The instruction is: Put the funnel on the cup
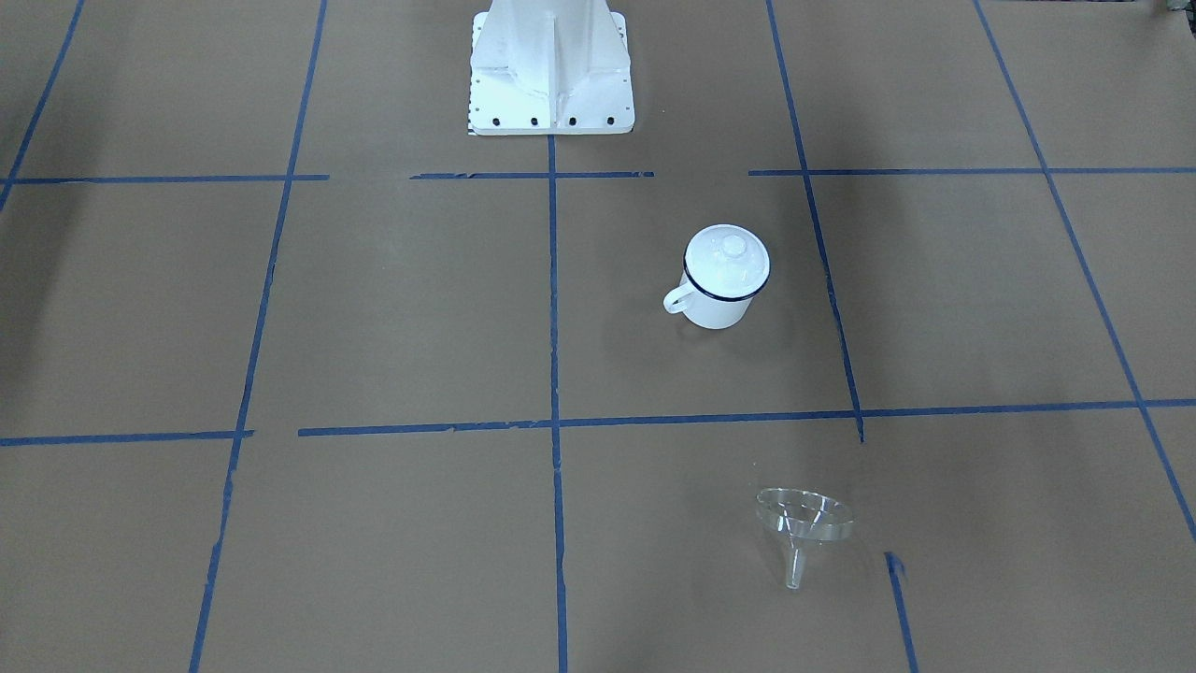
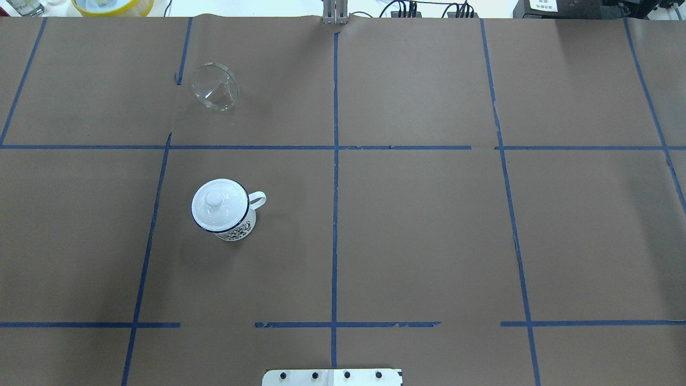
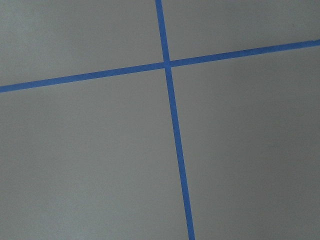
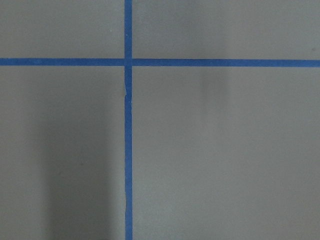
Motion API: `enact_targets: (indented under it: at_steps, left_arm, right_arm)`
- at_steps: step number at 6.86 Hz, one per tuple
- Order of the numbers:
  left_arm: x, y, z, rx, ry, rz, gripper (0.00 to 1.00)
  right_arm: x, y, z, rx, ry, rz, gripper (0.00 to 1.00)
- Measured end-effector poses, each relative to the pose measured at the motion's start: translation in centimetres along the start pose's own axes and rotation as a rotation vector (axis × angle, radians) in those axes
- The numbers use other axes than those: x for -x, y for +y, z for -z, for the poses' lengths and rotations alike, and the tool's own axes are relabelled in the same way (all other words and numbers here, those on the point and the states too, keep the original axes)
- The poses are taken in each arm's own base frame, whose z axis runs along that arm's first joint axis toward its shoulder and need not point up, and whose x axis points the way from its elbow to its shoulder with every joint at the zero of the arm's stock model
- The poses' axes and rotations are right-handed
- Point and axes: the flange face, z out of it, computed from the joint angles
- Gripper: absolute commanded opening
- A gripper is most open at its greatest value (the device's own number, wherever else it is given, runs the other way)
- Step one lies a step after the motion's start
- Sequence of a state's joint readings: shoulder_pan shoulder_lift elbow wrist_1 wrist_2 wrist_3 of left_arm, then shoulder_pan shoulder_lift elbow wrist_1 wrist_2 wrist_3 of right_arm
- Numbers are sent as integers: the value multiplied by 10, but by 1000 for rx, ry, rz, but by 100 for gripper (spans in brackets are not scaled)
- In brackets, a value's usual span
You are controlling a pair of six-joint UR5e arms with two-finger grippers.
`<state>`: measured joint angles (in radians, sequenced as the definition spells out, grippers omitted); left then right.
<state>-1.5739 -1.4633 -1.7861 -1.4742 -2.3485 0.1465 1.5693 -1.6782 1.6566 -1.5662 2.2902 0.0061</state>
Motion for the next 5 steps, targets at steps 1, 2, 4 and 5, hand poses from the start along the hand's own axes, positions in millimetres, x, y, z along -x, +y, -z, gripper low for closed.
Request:
enact_targets:
  at_steps: [1, 2, 4, 5]
  left_arm:
    - [-1, -1, 2, -3, -3, -4, 100]
    - [-5, -3, 6, -10, -9, -13, 100]
    - [-23, -14, 25, -50, -18, -52, 100]
    - [-38, -29, 41, -85, -21, -87, 100]
  right_arm:
    - [0, 0, 0, 0, 0, 0, 100]
    - [0, 0, 0, 0, 0, 0, 100]
    - [0, 0, 0, 0, 0, 0, 100]
    - [0, 0, 0, 0, 0, 0, 100]
